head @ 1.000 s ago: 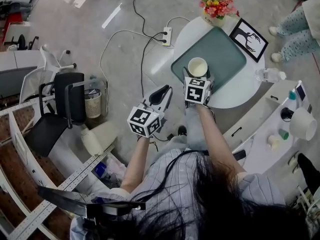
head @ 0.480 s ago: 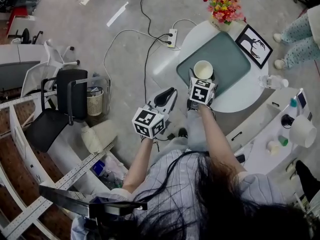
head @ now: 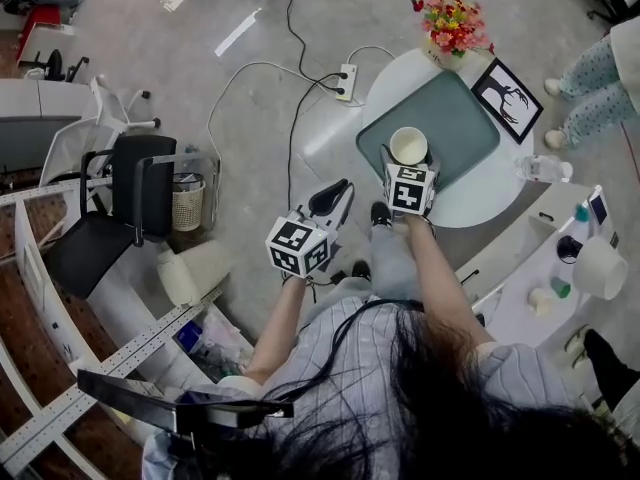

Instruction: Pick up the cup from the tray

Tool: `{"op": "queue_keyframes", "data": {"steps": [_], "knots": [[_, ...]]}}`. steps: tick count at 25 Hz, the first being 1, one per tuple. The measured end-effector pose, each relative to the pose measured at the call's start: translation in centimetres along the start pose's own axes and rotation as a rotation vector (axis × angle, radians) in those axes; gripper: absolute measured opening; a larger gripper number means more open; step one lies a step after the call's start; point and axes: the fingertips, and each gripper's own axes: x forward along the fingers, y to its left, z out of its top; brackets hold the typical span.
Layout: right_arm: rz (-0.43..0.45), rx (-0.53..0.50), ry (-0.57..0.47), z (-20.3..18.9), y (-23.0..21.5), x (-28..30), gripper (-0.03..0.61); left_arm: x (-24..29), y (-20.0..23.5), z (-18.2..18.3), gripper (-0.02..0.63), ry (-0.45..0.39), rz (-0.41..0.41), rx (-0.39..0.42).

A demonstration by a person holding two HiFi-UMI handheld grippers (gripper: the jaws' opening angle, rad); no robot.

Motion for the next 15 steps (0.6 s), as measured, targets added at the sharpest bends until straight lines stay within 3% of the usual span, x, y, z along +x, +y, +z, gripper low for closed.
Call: {"op": "queue_keyframes", "data": {"steps": [15], "knots": [[0.183, -0.036, -0.168, 5.1, 3.5, -7.3, 0.417, -3.2, -1.4, -1.1, 0.028, -0.022, 0.002, 0.014]]}}
